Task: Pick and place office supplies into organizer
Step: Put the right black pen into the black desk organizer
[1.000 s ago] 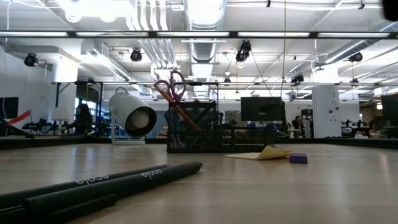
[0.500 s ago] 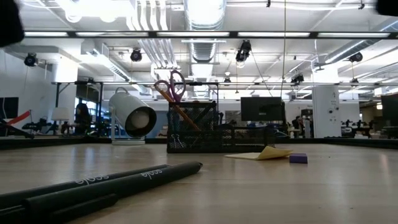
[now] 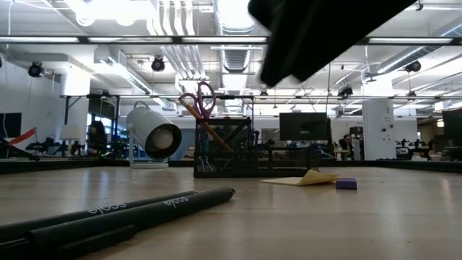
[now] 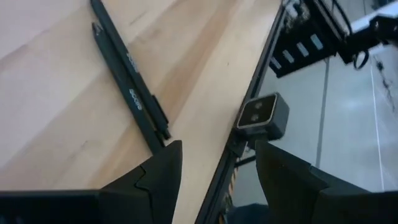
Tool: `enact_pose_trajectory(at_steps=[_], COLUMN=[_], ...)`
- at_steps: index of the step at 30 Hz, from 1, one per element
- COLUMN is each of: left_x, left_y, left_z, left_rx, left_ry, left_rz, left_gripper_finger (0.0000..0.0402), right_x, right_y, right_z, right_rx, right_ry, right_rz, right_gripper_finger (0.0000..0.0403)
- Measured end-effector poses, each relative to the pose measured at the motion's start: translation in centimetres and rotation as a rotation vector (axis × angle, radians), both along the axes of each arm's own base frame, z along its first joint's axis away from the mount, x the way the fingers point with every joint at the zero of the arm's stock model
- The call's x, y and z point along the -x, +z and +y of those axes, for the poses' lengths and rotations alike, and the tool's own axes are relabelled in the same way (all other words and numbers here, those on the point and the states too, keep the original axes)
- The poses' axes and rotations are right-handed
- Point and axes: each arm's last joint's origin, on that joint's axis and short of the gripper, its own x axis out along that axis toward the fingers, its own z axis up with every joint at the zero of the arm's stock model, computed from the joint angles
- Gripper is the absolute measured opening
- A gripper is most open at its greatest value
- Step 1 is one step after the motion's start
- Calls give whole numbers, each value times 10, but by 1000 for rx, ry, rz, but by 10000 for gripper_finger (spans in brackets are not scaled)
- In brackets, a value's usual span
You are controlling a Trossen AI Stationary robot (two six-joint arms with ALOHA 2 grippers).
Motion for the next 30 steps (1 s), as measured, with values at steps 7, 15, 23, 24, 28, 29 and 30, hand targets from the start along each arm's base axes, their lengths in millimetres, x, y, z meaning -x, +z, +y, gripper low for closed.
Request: enact_pose_trajectory(at_steps=[7, 15, 23, 24, 28, 29, 30], left_x=[-1, -4, -5, -5, -5, -5, -5], left_y=[1, 2, 2, 2, 2, 2, 2], left_z=[3, 5, 6, 6, 6, 6, 6], left_rx=[-33, -29, -26, -26, -26, -27, -28], left_ry=[75, 126, 129, 130, 131, 131, 130], left_rz=[-50, -72, -73, -73, -73, -73, -73], left_gripper_finger=[184, 184, 184, 184, 184, 184, 184], right_x=[-20, -34, -46, -47, -52, -53, -54], right_y=[-10, -41, -41, -41, -41, -41, -41], right_z=[-34, -39, -39, -40, -47, -49, -51], right_rx=[57, 133, 151, 158, 150, 142, 134], right_ry=[224, 401, 402, 413, 396, 376, 359], right_rz=[52, 102, 33, 28, 11, 13, 15], right_gripper_finger=[137, 137, 137, 137, 137, 137, 137])
